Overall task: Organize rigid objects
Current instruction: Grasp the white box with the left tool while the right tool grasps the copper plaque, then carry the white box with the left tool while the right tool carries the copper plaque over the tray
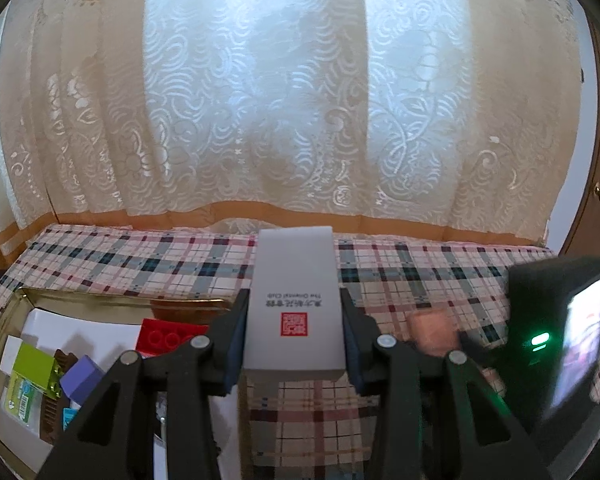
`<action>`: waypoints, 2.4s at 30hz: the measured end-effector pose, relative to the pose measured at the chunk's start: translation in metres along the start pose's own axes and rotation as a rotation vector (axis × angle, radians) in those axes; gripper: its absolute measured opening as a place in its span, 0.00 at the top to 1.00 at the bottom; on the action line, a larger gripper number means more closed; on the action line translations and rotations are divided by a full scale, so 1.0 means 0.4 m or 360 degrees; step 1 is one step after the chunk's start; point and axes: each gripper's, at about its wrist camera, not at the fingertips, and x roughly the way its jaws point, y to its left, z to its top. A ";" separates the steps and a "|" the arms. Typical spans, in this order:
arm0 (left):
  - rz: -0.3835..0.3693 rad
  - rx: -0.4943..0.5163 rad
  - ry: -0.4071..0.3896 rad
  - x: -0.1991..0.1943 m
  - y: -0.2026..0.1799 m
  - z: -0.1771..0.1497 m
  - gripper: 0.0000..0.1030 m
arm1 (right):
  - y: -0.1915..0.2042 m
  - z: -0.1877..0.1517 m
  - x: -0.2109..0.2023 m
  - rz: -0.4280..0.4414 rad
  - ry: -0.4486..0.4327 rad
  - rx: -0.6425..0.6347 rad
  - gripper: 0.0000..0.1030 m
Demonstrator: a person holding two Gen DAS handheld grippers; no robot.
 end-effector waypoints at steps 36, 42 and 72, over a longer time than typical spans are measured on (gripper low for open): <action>0.0041 0.0098 -0.0183 -0.132 0.018 -0.111 0.61 | -0.017 -0.112 -0.236 -0.0210 -0.0412 0.0057 0.52; 0.0033 0.0088 -0.0195 -0.144 0.034 -0.116 0.61 | -0.006 -0.119 -0.245 -0.0193 -0.0434 0.0040 0.52; -0.0065 0.0251 -0.0211 -0.191 -0.021 -0.168 0.61 | -0.022 -0.170 -0.291 -0.0213 -0.0446 0.0089 0.52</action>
